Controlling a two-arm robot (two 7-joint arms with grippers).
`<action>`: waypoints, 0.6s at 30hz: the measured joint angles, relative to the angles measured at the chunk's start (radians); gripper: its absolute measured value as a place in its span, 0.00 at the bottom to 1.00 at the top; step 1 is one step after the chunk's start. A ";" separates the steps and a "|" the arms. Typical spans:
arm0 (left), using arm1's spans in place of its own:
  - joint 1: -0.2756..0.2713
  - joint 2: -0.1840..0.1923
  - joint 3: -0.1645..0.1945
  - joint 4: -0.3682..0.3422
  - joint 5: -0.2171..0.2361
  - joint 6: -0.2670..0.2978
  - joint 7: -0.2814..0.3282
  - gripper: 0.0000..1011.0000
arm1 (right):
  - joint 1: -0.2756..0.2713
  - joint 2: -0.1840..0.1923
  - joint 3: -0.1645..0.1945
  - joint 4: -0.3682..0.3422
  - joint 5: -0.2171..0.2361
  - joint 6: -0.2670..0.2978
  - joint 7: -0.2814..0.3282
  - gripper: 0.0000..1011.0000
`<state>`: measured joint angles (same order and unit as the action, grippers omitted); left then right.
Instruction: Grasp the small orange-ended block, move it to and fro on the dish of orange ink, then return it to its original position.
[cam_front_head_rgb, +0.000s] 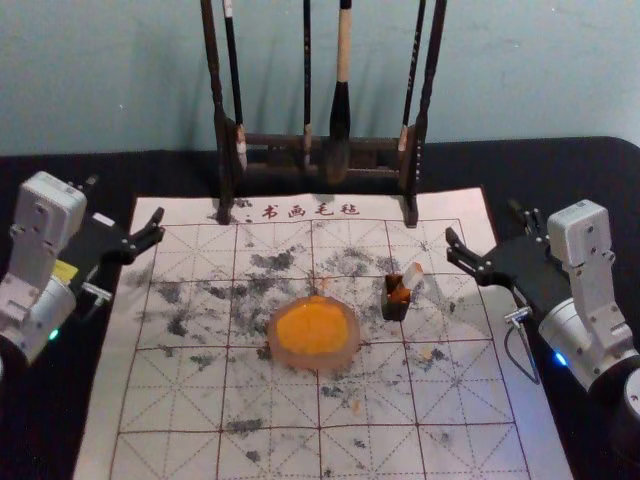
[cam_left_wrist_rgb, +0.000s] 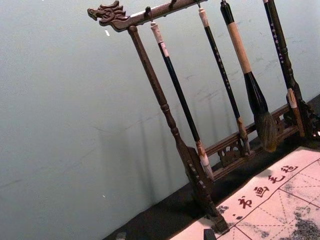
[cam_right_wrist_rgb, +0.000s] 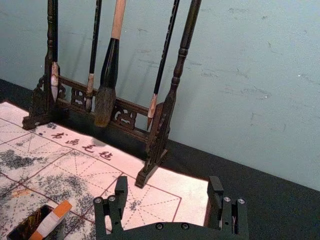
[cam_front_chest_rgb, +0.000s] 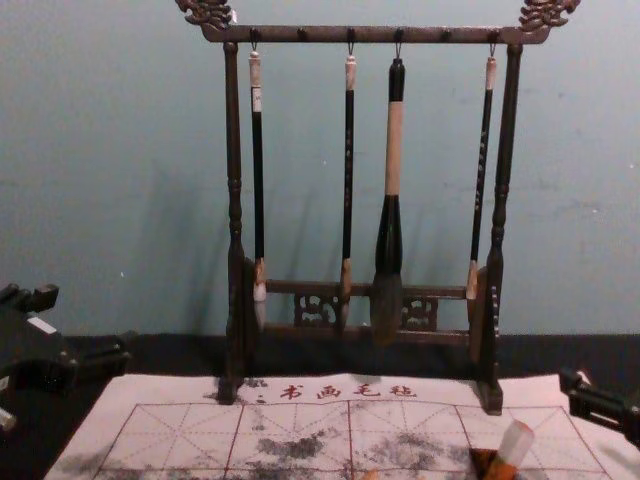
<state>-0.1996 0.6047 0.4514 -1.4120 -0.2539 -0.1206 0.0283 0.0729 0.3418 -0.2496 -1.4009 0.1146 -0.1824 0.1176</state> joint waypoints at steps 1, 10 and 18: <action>0.000 0.000 0.000 0.000 0.000 0.000 0.000 0.99 | 0.000 0.000 0.000 0.000 0.000 0.000 0.000 0.99; 0.000 0.000 0.000 0.000 0.000 0.000 0.000 0.99 | 0.000 0.001 0.000 -0.002 0.001 0.001 0.001 0.99; 0.000 0.000 0.000 0.000 0.000 0.000 0.000 0.99 | 0.000 0.001 0.000 -0.003 0.003 0.002 0.001 0.99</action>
<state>-0.1995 0.6047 0.4514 -1.4119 -0.2538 -0.1205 0.0283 0.0725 0.3430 -0.2496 -1.4038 0.1171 -0.1809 0.1186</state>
